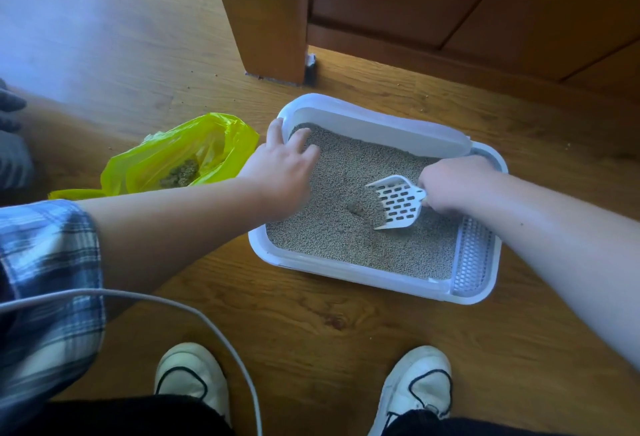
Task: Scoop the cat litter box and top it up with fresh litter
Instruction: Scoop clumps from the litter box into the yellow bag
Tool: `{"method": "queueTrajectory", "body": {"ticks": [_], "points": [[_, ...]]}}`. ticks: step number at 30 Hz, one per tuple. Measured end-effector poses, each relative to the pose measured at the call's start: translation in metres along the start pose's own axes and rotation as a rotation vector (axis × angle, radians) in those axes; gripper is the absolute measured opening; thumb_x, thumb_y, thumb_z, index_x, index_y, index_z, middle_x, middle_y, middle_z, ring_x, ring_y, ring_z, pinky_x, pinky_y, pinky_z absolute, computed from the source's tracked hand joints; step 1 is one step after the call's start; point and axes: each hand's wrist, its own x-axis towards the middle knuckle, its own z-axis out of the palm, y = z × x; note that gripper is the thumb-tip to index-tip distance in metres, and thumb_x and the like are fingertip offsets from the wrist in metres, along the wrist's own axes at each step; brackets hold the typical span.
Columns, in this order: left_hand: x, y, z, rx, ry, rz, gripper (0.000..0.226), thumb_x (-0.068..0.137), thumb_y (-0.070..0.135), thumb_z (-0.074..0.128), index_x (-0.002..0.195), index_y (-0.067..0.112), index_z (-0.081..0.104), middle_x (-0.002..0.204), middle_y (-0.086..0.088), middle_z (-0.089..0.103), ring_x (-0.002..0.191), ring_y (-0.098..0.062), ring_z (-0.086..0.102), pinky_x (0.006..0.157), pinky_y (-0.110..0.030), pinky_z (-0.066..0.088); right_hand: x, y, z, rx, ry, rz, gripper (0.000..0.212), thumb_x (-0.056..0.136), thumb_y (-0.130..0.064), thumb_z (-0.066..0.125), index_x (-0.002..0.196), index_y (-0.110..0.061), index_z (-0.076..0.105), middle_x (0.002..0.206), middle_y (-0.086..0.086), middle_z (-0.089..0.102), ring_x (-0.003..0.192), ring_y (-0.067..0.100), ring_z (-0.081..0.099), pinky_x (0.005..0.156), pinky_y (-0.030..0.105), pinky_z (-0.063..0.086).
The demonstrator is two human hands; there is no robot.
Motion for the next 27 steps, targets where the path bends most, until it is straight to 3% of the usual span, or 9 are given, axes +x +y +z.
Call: {"method": "queueTrajectory", "body": {"ticks": [3,11,17,23,27], "points": [[0.000,0.001,-0.002,0.003,-0.021,0.000,0.046,0.078,0.030,0.049,0.120,0.011,0.050,0.132,-0.015,0.047,0.129,-0.058,0.025,0.102,-0.059,0.039,0.004,-0.007,0.003,-0.008,0.016,-0.044,0.012,0.096,-0.032,0.055,0.093,-0.028,0.067,0.080,-0.009,0.065,0.074,0.015,0.062,0.053,0.024,0.043],[0.003,0.000,-0.003,0.039,-0.091,0.007,0.041,0.078,0.031,0.043,0.113,0.013,0.057,0.118,-0.015,0.052,0.125,-0.060,0.030,0.104,-0.061,0.036,0.005,-0.031,0.006,0.113,-0.019,-0.239,0.020,0.098,-0.045,0.052,0.100,-0.029,0.064,0.084,-0.010,0.064,0.076,0.012,0.062,0.055,0.027,0.048],[0.004,-0.003,-0.011,0.000,-0.190,0.024,0.040,0.082,0.030,0.042,0.118,0.016,0.054,0.126,-0.011,0.048,0.130,-0.061,0.023,0.108,-0.063,0.030,0.008,-0.053,0.001,0.133,-0.019,-0.345,0.016,0.100,-0.040,0.051,0.087,-0.030,0.052,0.081,-0.011,0.060,0.072,0.010,0.056,0.053,0.026,0.041],[-0.002,-0.023,-0.010,-0.120,-0.172,0.097,0.055,0.075,0.035,0.033,0.124,0.021,0.055,0.141,-0.007,0.042,0.138,-0.052,0.023,0.108,-0.059,0.033,0.016,-0.061,0.007,0.245,-0.043,-0.385,0.025,0.099,-0.045,0.050,0.115,-0.032,0.063,0.092,-0.010,0.069,0.082,0.013,0.065,0.064,0.030,0.051],[-0.015,-0.030,-0.015,-0.142,-0.142,0.118,0.049,0.085,0.027,0.044,0.134,0.026,0.051,0.152,-0.001,0.033,0.144,-0.044,0.019,0.107,-0.055,0.038,0.019,-0.072,0.007,0.301,-0.039,-0.415,0.027,0.098,-0.047,0.050,0.119,-0.034,0.062,0.095,-0.012,0.067,0.085,0.014,0.063,0.073,0.033,0.054]]}}
